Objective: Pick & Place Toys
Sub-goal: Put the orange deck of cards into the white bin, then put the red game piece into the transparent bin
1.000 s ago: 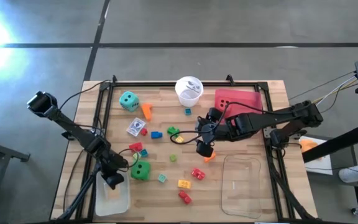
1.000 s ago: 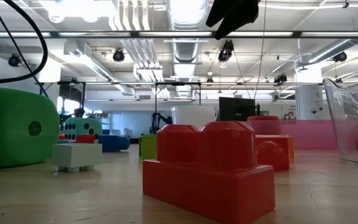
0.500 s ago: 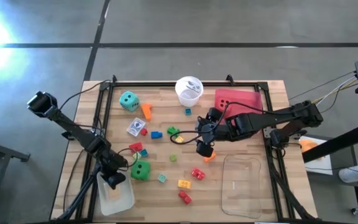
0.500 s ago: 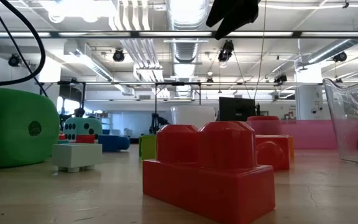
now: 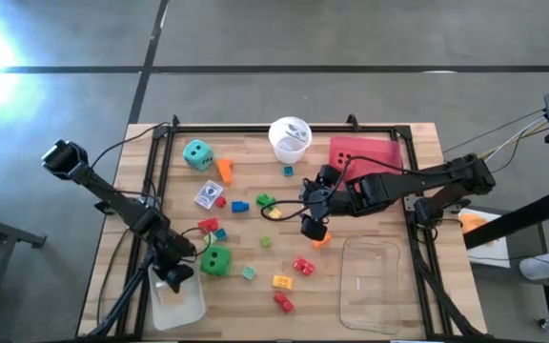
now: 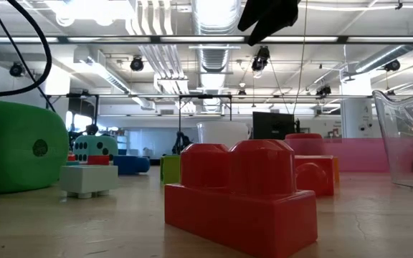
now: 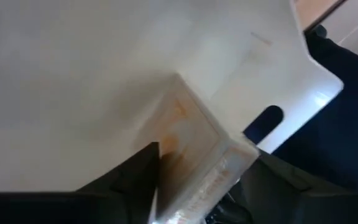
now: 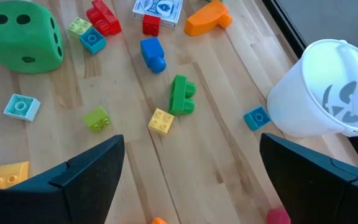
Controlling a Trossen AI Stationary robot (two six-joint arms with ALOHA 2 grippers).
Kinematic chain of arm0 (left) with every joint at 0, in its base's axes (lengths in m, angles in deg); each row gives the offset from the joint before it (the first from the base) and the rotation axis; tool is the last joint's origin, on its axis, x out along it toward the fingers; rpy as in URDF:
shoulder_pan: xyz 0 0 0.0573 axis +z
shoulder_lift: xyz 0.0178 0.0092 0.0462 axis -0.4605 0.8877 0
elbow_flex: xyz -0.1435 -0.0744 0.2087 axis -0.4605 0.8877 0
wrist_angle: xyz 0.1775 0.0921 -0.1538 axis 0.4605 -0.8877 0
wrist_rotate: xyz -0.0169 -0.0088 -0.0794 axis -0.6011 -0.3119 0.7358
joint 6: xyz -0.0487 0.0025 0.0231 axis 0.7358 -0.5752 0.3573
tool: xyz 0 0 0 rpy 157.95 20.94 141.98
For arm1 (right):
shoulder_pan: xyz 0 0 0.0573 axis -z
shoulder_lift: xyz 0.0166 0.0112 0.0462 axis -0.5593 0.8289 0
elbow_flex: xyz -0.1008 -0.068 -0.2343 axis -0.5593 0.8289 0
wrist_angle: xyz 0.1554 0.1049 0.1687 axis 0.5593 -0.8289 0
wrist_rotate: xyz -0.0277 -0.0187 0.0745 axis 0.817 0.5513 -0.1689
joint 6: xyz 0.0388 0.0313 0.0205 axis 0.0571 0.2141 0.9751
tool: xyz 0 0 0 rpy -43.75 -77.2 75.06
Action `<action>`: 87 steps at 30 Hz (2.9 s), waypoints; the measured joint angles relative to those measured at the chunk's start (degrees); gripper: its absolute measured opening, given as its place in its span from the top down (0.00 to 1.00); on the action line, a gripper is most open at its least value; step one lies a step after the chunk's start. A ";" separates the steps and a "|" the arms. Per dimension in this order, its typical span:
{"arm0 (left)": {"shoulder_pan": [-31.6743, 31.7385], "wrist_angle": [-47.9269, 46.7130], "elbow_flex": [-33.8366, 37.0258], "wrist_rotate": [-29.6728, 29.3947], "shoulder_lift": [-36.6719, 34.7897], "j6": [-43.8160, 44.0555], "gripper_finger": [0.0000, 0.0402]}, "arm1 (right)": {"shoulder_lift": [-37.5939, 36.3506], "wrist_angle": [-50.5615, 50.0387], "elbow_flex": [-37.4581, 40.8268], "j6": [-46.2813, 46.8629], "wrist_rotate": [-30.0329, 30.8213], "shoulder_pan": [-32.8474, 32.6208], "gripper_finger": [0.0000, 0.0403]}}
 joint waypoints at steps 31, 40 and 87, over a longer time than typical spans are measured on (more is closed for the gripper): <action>-0.01 -11.70 -6.80 -4.14 0.20 -17.80 0.25 | 0.02 0.07 0.02 0.01 0.00 0.02 0.09; 0.00 -14.52 -7.55 -5.21 0.24 -19.45 0.25 | 0.02 0.13 0.00 0.02 -0.02 0.02 0.09; 0.69 -26.31 -22.79 -12.55 0.13 -33.80 0.26 | 0.02 0.35 0.01 0.11 -0.02 0.02 0.09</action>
